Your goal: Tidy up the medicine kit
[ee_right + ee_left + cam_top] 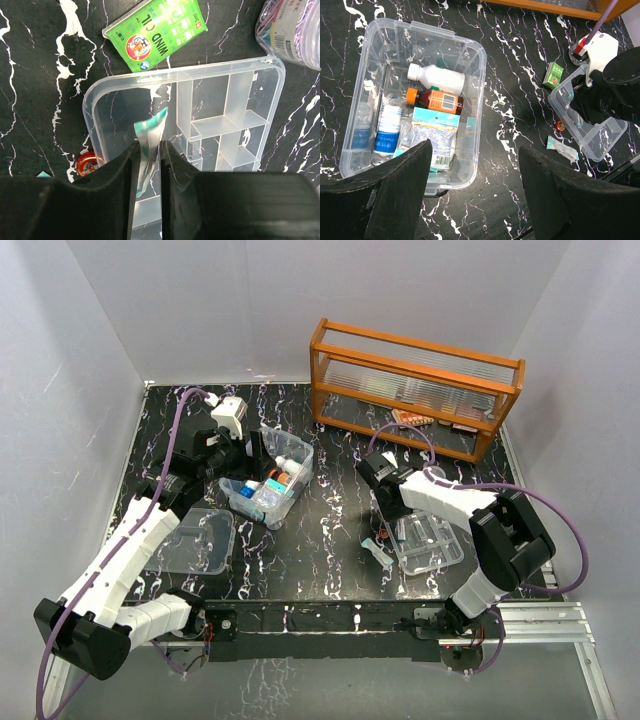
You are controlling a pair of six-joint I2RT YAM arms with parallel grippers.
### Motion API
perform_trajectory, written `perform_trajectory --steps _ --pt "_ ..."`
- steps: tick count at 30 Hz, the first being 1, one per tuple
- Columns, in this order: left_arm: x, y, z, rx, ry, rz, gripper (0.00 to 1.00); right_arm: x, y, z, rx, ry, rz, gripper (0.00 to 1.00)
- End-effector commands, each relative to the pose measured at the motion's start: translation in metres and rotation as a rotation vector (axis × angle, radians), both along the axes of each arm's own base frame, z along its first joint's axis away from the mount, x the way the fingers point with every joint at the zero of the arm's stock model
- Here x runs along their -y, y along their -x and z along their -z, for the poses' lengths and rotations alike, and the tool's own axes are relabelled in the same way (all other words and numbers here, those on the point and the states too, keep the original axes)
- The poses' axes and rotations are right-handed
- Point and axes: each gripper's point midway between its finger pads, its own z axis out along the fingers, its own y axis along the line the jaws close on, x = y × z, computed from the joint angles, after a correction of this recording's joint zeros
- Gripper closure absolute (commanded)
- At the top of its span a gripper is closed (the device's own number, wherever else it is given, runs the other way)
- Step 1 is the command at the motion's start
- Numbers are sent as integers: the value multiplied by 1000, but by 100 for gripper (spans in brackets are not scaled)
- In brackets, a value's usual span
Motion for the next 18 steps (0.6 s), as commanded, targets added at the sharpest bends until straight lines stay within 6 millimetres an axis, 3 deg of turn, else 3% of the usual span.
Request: perform_trajectory --steps 1,9,18 --pt "0 3 -19 43 25 3 31 2 -7 -3 31 12 6 76" --pt "1 -1 -21 46 20 3 31 -2 -10 -20 74 -28 21 68" --pt "-1 -3 -24 61 11 1 31 -25 -4 -45 80 -191 48 60"
